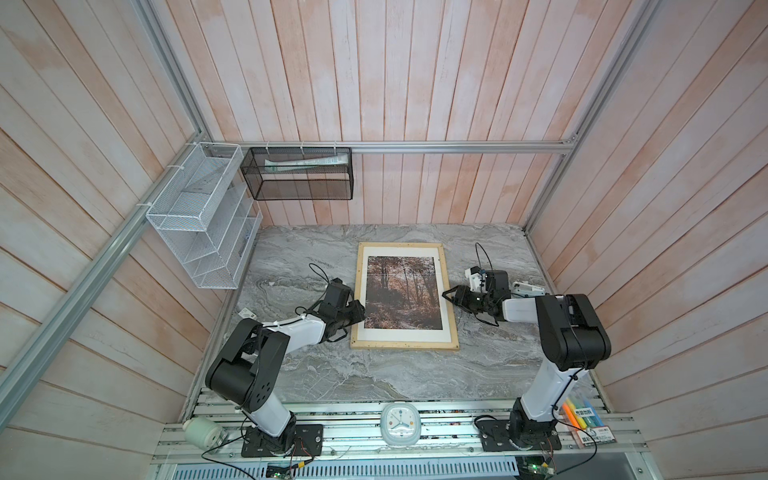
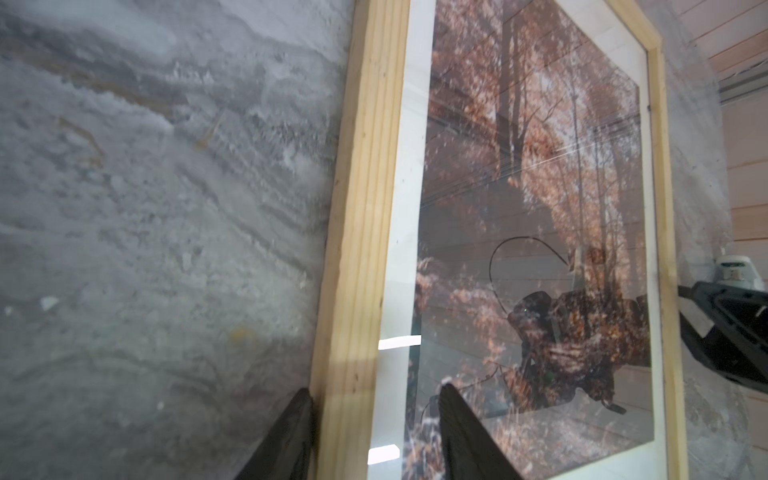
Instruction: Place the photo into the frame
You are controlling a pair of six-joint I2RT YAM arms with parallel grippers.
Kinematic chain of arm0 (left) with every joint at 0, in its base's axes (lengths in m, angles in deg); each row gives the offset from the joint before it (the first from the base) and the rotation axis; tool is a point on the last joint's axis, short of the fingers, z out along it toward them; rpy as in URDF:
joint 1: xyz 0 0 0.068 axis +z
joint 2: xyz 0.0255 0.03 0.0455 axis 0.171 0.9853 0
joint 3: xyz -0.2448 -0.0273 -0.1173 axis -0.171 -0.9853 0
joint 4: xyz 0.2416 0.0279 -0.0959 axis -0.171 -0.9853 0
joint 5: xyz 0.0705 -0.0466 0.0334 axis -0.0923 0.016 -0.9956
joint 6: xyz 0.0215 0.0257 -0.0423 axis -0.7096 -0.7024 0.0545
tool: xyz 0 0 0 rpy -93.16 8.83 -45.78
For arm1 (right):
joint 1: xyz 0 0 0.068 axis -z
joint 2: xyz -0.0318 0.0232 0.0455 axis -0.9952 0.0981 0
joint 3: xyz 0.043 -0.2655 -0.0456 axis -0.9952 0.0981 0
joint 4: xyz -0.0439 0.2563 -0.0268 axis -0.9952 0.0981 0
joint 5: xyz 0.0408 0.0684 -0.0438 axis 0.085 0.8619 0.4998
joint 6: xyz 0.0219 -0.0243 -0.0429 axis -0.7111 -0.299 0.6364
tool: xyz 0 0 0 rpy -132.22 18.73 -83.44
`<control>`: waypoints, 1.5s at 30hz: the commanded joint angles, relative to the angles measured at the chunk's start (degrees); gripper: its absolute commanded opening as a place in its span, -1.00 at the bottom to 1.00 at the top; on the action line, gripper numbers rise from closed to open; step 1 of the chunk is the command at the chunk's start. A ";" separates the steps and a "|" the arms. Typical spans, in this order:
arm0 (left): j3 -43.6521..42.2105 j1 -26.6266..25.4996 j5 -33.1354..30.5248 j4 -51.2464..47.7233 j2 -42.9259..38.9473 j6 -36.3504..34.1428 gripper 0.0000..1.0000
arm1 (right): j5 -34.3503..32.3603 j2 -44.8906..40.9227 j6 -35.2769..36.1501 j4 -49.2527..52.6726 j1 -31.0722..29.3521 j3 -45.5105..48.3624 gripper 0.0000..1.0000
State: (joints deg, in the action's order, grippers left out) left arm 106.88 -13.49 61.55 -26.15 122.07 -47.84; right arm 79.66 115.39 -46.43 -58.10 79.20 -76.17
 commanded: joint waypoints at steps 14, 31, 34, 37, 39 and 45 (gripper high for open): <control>8.72 6.11 11.78 7.78 12.24 -4.55 -0.19 | 3.31 4.33 -2.00 -2.41 1.48 -0.82 -0.17; -3.39 6.02 15.47 14.13 6.59 -1.31 -0.41 | 3.41 3.22 -6.56 -9.61 -4.20 7.43 -0.59; -4.41 5.93 15.73 14.50 6.10 -1.30 -0.41 | 3.02 2.06 -7.79 -11.30 -5.28 9.77 -0.62; -4.84 5.85 16.16 14.93 5.79 -1.15 -0.41 | 2.34 0.28 -8.82 -12.35 -6.20 12.33 -0.62; -5.02 5.69 16.68 15.38 5.74 -0.83 -0.41 | 1.62 -1.10 -9.01 -12.37 -6.71 13.66 -0.62; -5.68 3.45 16.63 16.55 5.47 1.28 -0.42 | -0.12 -4.22 -8.53 -10.72 -6.96 15.77 -0.63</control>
State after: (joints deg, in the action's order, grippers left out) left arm 102.59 -6.23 70.40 -10.07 127.73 -49.13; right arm 73.78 111.28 -54.80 -76.07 75.75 -62.43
